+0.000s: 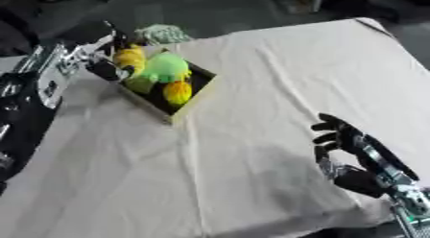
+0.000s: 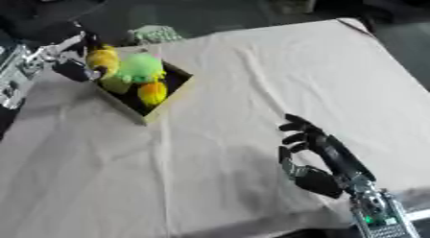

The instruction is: Pick up objects on the table and place them in the box.

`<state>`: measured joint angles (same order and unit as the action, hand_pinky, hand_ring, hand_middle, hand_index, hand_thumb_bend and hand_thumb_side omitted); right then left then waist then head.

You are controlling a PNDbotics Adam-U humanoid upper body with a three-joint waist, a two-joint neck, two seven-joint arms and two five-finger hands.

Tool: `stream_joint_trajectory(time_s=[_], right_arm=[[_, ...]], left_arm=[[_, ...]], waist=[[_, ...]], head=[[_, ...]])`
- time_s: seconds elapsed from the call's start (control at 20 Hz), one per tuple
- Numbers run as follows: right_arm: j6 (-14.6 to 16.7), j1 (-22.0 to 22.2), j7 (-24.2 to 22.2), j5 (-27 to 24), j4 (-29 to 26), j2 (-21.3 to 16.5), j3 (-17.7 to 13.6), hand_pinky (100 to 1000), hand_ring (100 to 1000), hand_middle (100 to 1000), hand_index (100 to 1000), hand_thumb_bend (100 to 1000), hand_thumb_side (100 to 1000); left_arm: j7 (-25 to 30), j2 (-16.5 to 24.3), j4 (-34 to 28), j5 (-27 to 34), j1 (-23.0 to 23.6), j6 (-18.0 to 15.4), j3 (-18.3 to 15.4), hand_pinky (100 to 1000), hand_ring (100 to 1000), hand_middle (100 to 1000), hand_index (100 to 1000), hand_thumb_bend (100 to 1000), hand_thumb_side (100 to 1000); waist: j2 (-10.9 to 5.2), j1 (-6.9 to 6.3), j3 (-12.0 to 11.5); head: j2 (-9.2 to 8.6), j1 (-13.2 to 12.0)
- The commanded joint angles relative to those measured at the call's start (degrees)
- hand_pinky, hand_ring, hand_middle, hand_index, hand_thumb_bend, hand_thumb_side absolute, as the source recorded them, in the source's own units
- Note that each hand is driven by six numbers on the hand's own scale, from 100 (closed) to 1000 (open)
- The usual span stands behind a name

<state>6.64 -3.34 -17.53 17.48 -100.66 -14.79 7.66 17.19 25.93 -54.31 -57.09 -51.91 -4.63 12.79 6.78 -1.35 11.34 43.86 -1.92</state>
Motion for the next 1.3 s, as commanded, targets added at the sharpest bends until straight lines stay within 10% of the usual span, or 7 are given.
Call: stream_joint_trajectory(time_s=[0.05,1.3], right_arm=[[0.0,-0.6,-0.1,-0.4,-0.7,-0.6,-0.1,704,766,830,1000,100,312],[0.0,-0.7,0.0,-0.2,-0.6,-0.4,-0.1,703,765,828,1000,100,306]], left_arm=[[-1.3,0.5,0.3,-0.9,-1.2,0.1,-0.8,635,546,543,719,302,211],[-3.1,0.3,-0.4,0.5,-0.7,0.9,-0.9,760,730,775,900,629,338]], waist=[[-0.63,0.08,0.0],[-0.72,0.13,-0.2]], head=[[0.26,-0.1],[0.26,0.2]])
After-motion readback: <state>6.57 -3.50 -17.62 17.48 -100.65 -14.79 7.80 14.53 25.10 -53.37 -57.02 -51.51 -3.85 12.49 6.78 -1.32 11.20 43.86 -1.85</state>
